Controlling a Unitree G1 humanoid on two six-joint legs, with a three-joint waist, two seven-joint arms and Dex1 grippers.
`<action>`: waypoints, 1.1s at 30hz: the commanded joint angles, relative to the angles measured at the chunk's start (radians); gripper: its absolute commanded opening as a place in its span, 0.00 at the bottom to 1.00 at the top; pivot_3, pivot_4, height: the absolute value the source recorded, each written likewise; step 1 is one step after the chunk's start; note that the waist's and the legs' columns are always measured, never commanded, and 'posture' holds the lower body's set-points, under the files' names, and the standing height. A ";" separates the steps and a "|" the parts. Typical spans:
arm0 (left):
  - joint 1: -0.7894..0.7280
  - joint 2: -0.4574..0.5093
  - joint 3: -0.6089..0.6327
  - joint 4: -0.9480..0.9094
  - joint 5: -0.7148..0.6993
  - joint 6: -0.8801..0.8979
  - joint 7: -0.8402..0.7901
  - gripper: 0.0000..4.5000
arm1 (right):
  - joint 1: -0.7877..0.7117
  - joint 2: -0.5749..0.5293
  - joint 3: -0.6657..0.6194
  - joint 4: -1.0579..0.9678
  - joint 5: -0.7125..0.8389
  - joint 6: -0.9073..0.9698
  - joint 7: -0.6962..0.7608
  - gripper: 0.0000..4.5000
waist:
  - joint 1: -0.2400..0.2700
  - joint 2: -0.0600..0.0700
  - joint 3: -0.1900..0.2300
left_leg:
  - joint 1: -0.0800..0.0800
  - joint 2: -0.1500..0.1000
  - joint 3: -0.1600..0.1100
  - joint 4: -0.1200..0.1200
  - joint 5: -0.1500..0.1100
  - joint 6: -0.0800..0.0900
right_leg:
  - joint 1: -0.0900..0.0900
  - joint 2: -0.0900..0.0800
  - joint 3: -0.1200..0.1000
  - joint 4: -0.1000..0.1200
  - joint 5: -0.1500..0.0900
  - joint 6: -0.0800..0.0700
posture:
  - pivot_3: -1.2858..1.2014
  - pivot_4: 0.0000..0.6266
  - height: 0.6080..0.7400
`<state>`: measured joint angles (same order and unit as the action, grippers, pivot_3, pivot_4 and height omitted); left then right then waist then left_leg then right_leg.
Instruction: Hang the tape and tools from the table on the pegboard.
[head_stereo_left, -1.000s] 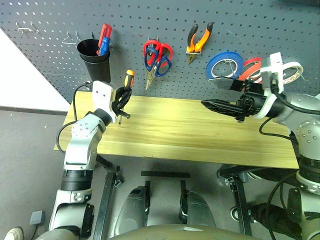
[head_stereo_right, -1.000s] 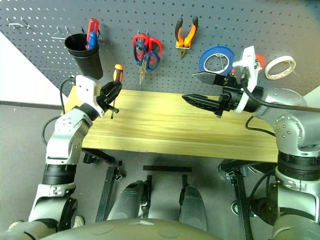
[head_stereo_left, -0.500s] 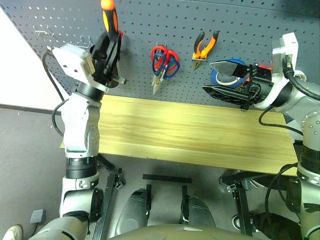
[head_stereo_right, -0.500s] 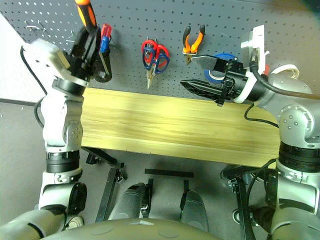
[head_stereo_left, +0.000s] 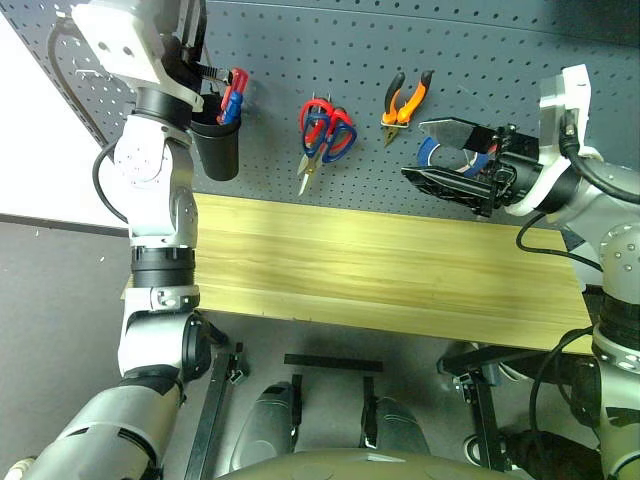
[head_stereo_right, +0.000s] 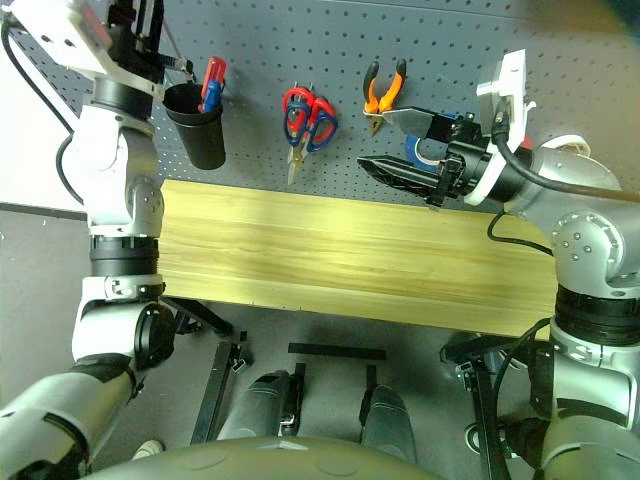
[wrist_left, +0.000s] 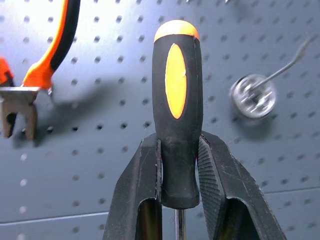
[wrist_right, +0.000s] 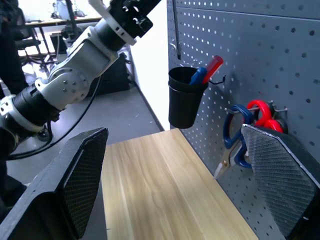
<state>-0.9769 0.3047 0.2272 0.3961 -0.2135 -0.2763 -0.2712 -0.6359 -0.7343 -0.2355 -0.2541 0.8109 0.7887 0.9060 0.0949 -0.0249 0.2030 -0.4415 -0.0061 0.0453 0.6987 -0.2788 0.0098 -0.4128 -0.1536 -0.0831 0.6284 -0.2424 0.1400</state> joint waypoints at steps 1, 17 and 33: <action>-0.050 0.026 0.013 0.083 0.021 -0.010 0.028 0.14 | 0.013 -0.028 -0.039 -0.050 0.024 -0.003 -0.011 1.00 | -0.001 0.000 0.000 | 0.000 0.000 0.000 0.000 0.000 0.000 | 0.000 0.000 0.000 0.000 0.000 0.000 | 0.57 0.17 0.91; -0.036 0.073 -0.026 0.275 0.121 0.011 0.089 0.48 | 0.043 -0.071 -0.046 -0.073 0.041 0.004 -0.034 1.00 | -0.007 0.000 0.000 | 0.000 0.000 0.000 0.000 0.000 0.000 | 0.000 0.000 0.000 0.000 0.000 0.000 | 0.56 0.18 0.91; 0.069 0.078 -0.081 0.042 -0.280 0.153 -0.659 1.00 | 0.123 -0.100 -0.062 -0.040 0.007 -0.013 -0.032 1.00 | -0.008 0.000 -0.004 | 0.000 0.000 0.000 0.001 0.000 0.000 | 0.000 0.000 0.000 0.000 0.000 0.000 | 0.56 0.16 0.91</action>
<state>-0.9355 0.3552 0.1808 0.4868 -0.4300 -0.1854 -0.7519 -0.5360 -0.8096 -0.2560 -0.2868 0.8279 0.7963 0.8657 0.0865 -0.0247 0.1986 -0.4411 -0.0061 0.0457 0.6993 -0.2788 0.0098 -0.4123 -0.1536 -0.0831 0.6287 -0.2424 0.1400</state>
